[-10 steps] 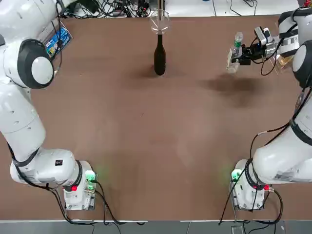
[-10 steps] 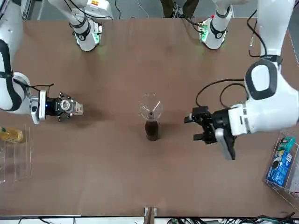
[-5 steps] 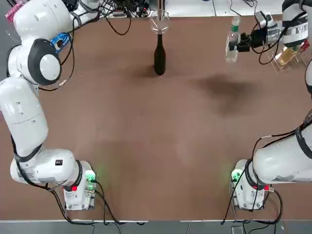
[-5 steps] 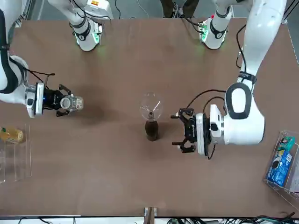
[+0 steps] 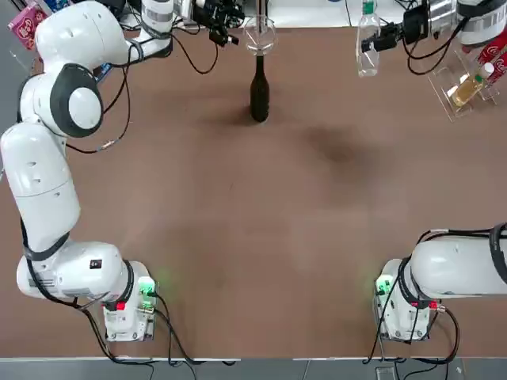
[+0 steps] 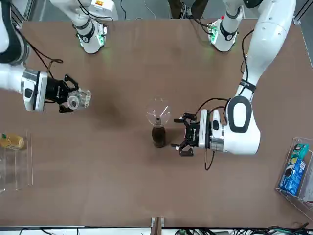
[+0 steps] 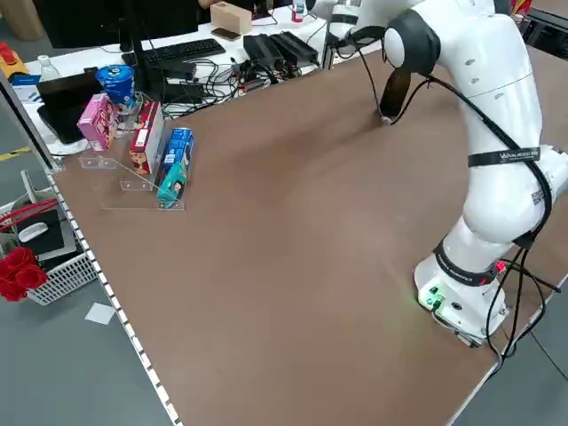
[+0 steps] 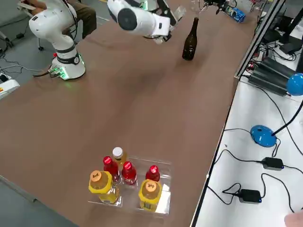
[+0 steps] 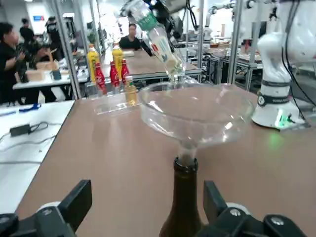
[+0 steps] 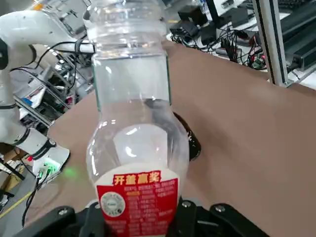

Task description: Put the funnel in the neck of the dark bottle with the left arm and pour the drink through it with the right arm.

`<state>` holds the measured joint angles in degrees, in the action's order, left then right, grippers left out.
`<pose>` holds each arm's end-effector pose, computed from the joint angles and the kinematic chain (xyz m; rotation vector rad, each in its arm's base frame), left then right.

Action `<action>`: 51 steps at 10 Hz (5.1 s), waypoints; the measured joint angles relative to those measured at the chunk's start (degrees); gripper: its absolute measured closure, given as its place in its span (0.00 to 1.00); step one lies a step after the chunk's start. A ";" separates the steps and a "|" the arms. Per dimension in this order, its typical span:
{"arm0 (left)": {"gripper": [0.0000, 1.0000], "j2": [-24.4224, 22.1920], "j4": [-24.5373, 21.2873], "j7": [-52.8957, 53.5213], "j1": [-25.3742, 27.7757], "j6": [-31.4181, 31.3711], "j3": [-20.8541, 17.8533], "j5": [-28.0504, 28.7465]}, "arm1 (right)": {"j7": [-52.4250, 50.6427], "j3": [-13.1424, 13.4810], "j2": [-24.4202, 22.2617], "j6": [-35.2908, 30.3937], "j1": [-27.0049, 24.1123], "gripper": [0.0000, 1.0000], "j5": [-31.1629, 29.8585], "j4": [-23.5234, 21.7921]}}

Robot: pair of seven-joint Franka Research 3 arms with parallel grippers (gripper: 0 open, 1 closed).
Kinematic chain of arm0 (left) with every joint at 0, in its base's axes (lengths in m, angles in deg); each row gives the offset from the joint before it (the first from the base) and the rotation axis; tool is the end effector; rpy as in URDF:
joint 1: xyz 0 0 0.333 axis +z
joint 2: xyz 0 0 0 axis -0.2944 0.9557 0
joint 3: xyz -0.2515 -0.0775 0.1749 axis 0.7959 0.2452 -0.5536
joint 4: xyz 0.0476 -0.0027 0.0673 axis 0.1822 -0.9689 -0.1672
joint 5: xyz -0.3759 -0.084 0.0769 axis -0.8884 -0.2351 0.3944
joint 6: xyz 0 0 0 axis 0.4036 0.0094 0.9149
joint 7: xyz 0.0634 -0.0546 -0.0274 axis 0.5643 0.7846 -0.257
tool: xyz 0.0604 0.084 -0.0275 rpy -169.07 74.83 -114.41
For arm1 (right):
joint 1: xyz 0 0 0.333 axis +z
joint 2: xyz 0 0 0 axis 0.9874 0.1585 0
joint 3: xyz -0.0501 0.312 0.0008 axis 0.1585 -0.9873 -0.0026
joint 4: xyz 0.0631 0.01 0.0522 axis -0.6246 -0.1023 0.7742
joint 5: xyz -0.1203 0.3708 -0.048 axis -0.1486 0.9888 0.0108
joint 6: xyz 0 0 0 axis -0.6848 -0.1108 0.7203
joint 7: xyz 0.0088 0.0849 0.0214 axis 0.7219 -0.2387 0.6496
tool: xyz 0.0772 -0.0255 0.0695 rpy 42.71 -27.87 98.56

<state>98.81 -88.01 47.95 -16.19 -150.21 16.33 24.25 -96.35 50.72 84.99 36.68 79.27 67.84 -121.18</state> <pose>0.6743 -0.3046 0.3649 1.1715 -1.6082 0.9820 0.5238 0.0537 0.4704 -1.9811 -0.9110 -0.6264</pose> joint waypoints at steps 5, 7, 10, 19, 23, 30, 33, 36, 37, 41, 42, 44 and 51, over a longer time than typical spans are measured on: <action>0.01 5.77 -4.32 19.37 -0.35 3.26 5.85 -5.30 | 24.88 -11.16 -8.15 8.08 0.04 0.61 -4.88 -0.57; 0.01 7.61 -4.70 20.71 -0.25 5.24 6.18 -7.10 | 33.00 -15.12 -10.80 9.61 0.05 0.61 -6.41 -0.64; 0.01 7.58 -4.66 20.20 0.96 7.67 6.35 -7.71 | 47.38 -21.44 -15.59 11.30 0.05 0.61 -9.28 -0.74; 0.04 7.55 -4.67 17.96 1.08 8.62 6.65 -11.76 | 63.97 -30.76 -16.73 16.73 -0.02 0.61 -14.55 -1.01; 0.07 7.70 -5.02 15.26 0.91 8.16 6.63 -13.77 | 65.77 -30.83 -16.71 17.12 -0.03 0.61 -14.81 -1.02; 0.14 8.48 -5.07 11.43 0.65 6.45 6.62 -13.84 | 75.53 -33.84 -15.26 18.13 -0.05 0.61 -19.96 -0.02; 0.18 8.48 -4.92 9.37 0.66 6.15 6.62 -13.87 | 79.70 -36.38 -12.13 21.03 -0.05 0.61 -22.19 1.71; 0.19 8.48 -4.43 8.22 0.65 6.13 6.62 -13.87 | 89.11 -38.68 -7.14 21.42 -0.03 0.61 -31.03 6.55; 0.19 8.48 -4.21 8.22 0.64 6.13 6.63 -13.87 | 90.87 -39.33 -5.56 21.43 -0.02 0.61 -32.26 7.86; 0.33 8.45 -3.88 8.41 0.29 6.11 6.65 -13.87 | 100.82 -42.75 0.30 21.96 0.01 0.61 -40.83 12.25; 0.35 8.45 -3.87 8.42 0.29 6.09 6.65 -13.87 | 102.87 -43.32 1.81 22.04 0.05 0.61 -42.50 13.34; 0.41 8.45 -3.80 8.47 0.30 6.00 6.65 -13.87 | 105.94 -43.80 4.44 22.07 0.19 0.61 -44.83 15.36; 0.42 8.45 -3.43 8.47 0.20 5.91 6.65 -13.87 | 117.41 -47.20 13.65 21.95 1.72 0.61 -56.26 21.61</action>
<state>107.26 -91.44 56.42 -15.99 -144.30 22.97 10.37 21.06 3.52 98.64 58.63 80.99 11.59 -99.57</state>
